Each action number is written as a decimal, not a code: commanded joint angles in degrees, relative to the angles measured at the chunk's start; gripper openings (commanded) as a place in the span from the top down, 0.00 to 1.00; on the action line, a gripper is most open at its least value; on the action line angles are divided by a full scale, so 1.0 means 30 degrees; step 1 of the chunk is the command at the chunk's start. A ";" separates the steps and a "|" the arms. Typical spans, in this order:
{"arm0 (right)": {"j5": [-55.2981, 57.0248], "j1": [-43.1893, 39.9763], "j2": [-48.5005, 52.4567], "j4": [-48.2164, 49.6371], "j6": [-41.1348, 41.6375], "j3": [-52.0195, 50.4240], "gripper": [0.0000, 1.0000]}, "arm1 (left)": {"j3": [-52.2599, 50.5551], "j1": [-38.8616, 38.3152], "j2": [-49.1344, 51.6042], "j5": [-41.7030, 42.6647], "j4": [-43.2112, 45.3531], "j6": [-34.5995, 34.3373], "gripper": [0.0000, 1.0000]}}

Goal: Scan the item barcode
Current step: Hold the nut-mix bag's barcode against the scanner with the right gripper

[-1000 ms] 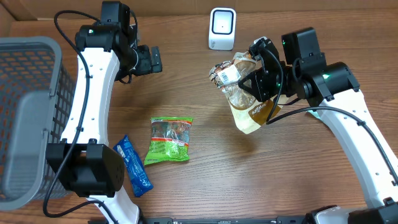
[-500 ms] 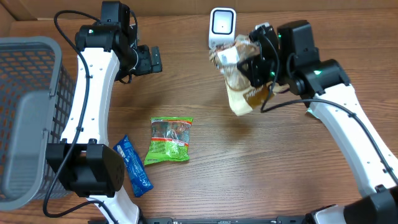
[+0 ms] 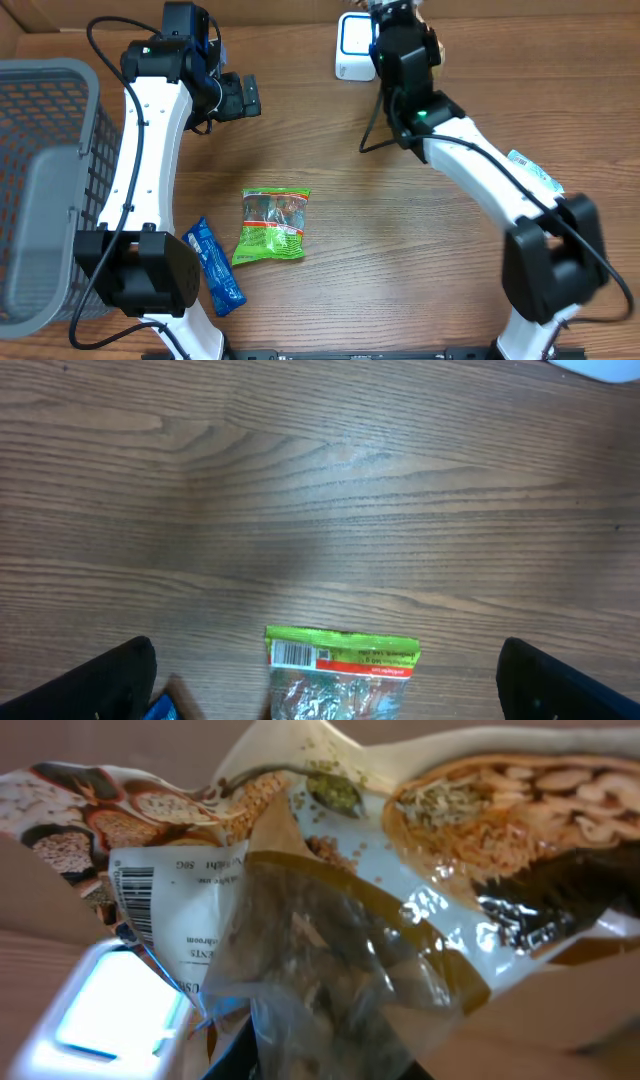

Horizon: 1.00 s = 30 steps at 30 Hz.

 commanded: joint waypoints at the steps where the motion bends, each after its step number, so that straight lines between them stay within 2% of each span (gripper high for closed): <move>1: 0.2346 -0.0117 0.1705 0.2375 -0.6076 0.0146 0.96 | 0.0233 -0.0036 0.0051 0.0131 -0.0015 0.0430 0.00; 5: 0.2557 -0.0313 0.3752 0.7497 -1.0032 0.0153 0.96 | 0.0233 -0.0036 0.0051 0.0131 -0.0015 0.0430 0.00; 10: 0.1851 -0.0379 0.5617 1.2444 -1.2794 0.0153 0.96 | 0.0233 -0.0036 0.0051 0.0131 -0.0015 0.0430 0.00; 18: -0.1734 -0.1049 0.7759 1.3733 -1.6538 0.0189 0.96 | 0.0233 -0.0036 0.0051 0.0131 -0.0015 0.0430 0.00; 30: -0.3687 -0.1144 0.8029 1.4732 -1.6910 0.0189 0.96 | 0.0233 -0.0036 0.0051 0.0131 -0.0015 0.0430 0.00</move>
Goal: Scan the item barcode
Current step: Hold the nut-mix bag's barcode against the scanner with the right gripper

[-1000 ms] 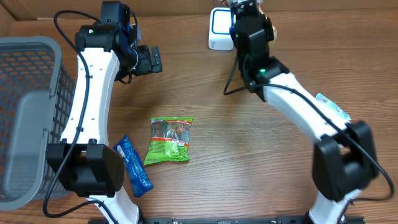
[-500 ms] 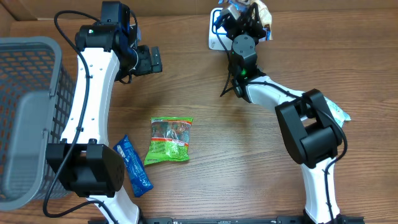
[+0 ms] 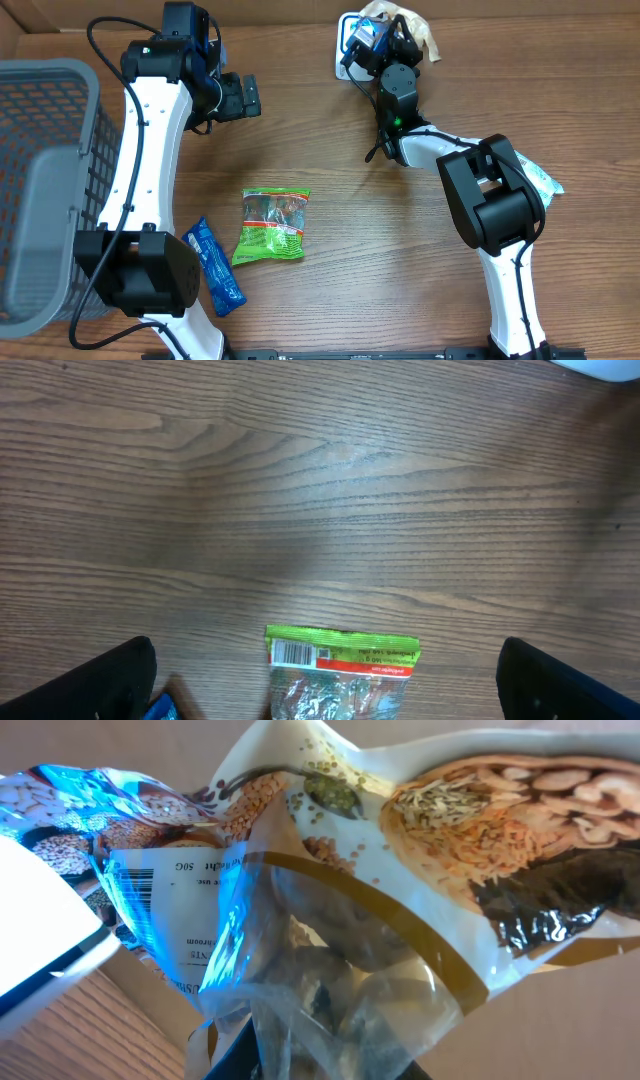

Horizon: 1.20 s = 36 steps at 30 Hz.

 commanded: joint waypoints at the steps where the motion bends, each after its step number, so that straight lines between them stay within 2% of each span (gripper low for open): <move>1: -0.1173 0.0022 -0.0036 0.0437 -0.0233 0.0240 0.96 | 0.0233 -0.0036 0.0051 0.0131 0.0015 0.0430 0.00; 22: -0.3934 -0.0124 -0.0015 0.0102 -0.1297 0.0255 0.96 | 0.0233 -0.0036 0.0051 0.0131 0.0015 0.0430 0.00; 30: -0.2659 0.0903 -0.0175 0.0685 -0.1362 0.0248 0.96 | 0.0233 -0.0036 0.0051 0.0131 0.0015 0.0423 0.00; 32: -0.2142 0.1202 -0.0306 0.0517 -0.2127 0.0233 0.96 | 0.0233 -0.0036 0.0051 0.0131 0.0015 0.0430 0.00; 36: -0.0437 0.1712 -0.1107 -0.1778 -0.2637 0.0204 0.96 | 0.0233 -0.0036 0.0051 0.0131 0.0015 0.0430 0.00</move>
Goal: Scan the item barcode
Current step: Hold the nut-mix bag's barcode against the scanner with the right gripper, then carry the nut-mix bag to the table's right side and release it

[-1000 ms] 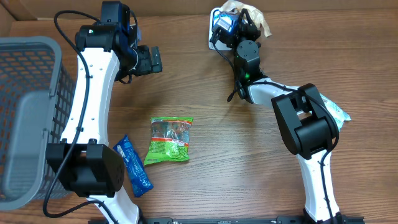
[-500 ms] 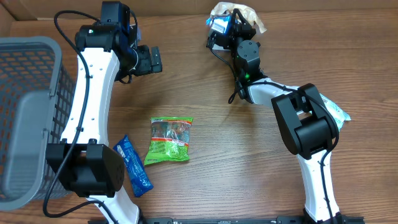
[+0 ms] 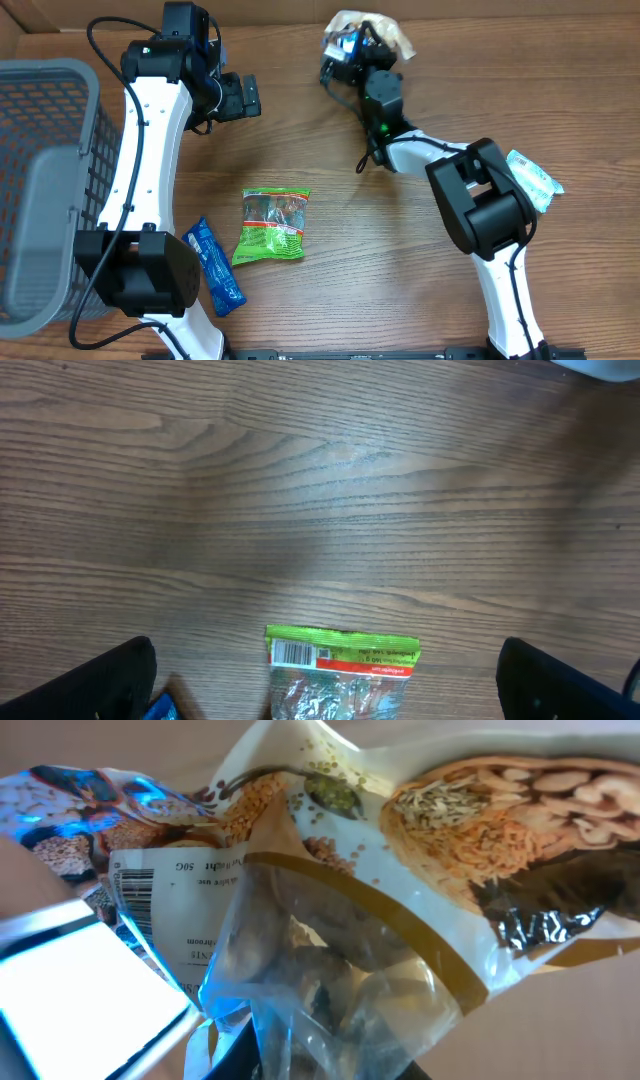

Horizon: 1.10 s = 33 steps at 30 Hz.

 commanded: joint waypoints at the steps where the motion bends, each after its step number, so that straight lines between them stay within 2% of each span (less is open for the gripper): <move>1: 0.2055 0.0568 -0.1450 -0.2229 -0.0379 0.0197 0.96 | 0.0233 -0.0036 0.0051 0.0131 0.0022 0.0423 0.00; 3: 0.2419 0.0845 -0.2492 -0.5421 0.1005 0.0197 0.96 | 0.0233 -0.0036 0.0051 0.0131 0.0022 0.0423 0.00; 8: 0.2448 0.1814 -0.6054 -1.2240 0.7300 0.0204 0.96 | 0.0233 -0.0036 0.0051 0.0131 0.0022 0.0430 0.00; 11: 0.2455 0.2608 -0.7912 -1.5242 1.0856 0.0204 0.96 | 0.0233 -0.0036 0.0051 0.0131 0.0022 0.0430 0.00; 15: 0.2259 0.3796 -0.9806 -1.9540 1.7719 0.0204 0.96 | 0.0233 -0.0036 0.0051 0.0131 0.0022 0.0430 0.00; 19: -0.2091 0.3993 -1.0608 -2.4436 2.3365 0.0204 0.96 | 0.0233 -0.0036 0.0051 0.0131 0.0022 0.0430 0.00; 24: -0.8313 0.2193 -1.0659 -2.7321 2.8443 0.0204 0.96 | 0.0233 -0.0036 0.0051 0.0131 0.0022 0.0423 0.00; 28: -1.2327 -0.0721 -1.0914 -2.8538 3.1000 0.0291 0.96 | 0.0233 -0.0036 0.0051 0.0131 0.0022 0.0430 0.00; 33: -1.6560 -0.5472 -1.1045 -3.0082 3.2487 0.0364 0.96 | 0.0233 -0.0036 0.0051 0.0131 0.0022 0.0430 0.00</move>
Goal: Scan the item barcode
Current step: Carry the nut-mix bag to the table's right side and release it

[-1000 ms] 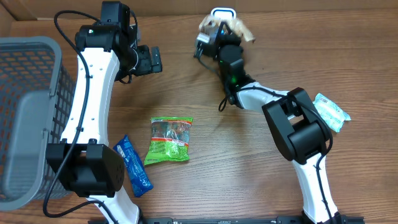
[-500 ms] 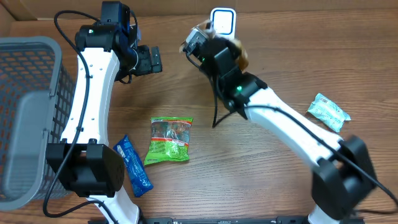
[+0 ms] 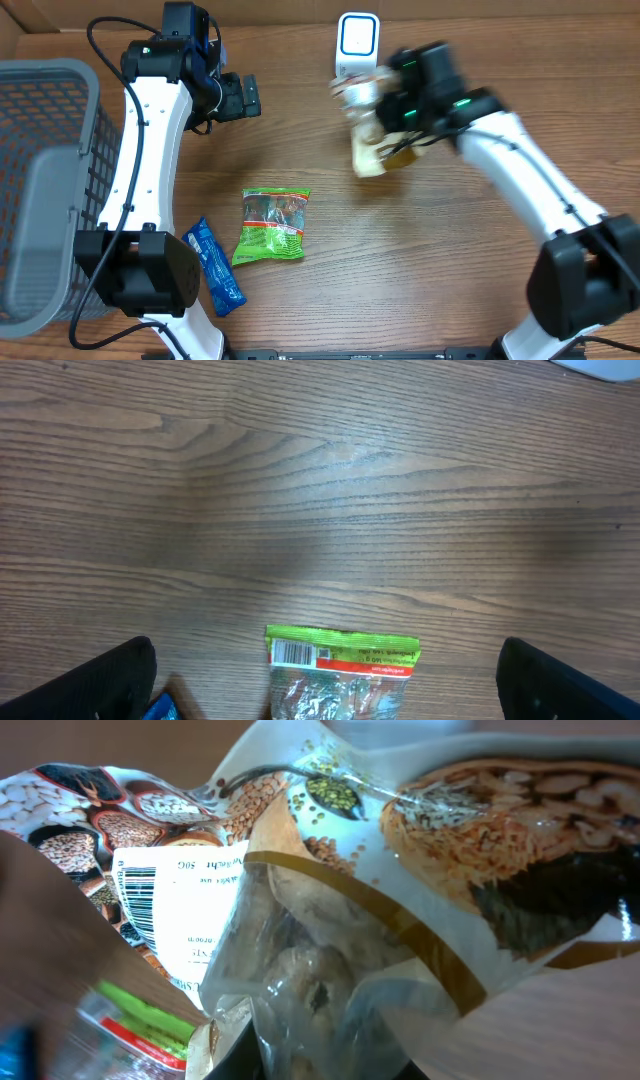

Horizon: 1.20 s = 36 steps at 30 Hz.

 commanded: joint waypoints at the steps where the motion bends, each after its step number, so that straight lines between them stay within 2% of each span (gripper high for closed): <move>1: -0.4233 -0.3096 -0.0459 -0.0867 0.2288 0.0240 0.96 | 0.0233 -0.0036 0.0051 0.0131 0.0015 0.0423 0.00; 4: -0.4248 -0.5909 -0.0459 -0.2623 0.2266 0.0226 0.96 | 0.0233 -0.0036 0.0051 0.0131 0.0015 0.0430 0.00; 8: -0.2630 -0.8641 -0.0386 -0.3373 0.2266 -0.0226 0.96 | 0.0233 -0.0036 0.0051 0.0131 0.0015 0.0423 0.00; 17: -0.1137 -1.2196 -0.0335 0.0058 0.2368 -0.3701 0.96 | 0.0233 -0.0036 0.0051 0.0131 0.0015 0.0430 0.00; 21: -0.1137 -1.3296 -0.0335 0.0721 0.2361 -0.4233 0.96 | 0.0233 -0.0036 0.0051 0.0131 0.0015 0.0430 0.00; 26: -0.1151 -1.3719 -0.0335 0.0852 0.2361 -0.4233 0.80 | 0.0233 -0.0036 0.0051 0.0131 0.0015 0.0430 0.00; 27: -0.1158 -1.3719 -0.0335 0.0801 0.2361 -0.4233 0.69 | 0.0233 -0.0036 0.0051 0.0131 0.0015 0.0423 0.00; 29: -0.1166 -1.3653 -0.0335 0.0670 0.2353 -0.4233 0.63 | 0.0233 -0.0036 0.0051 0.0131 0.0015 0.0430 0.00; 30: -0.1173 -1.3624 -0.0335 0.0619 0.2353 -0.4233 0.53 | 0.0233 -0.0036 0.0051 0.0131 0.0015 0.0430 0.00; 36: -0.2994 -1.3573 -0.0350 0.0102 0.2186 -0.4116 0.44 | 0.0233 -0.0036 0.0051 0.0131 0.0015 0.0430 0.00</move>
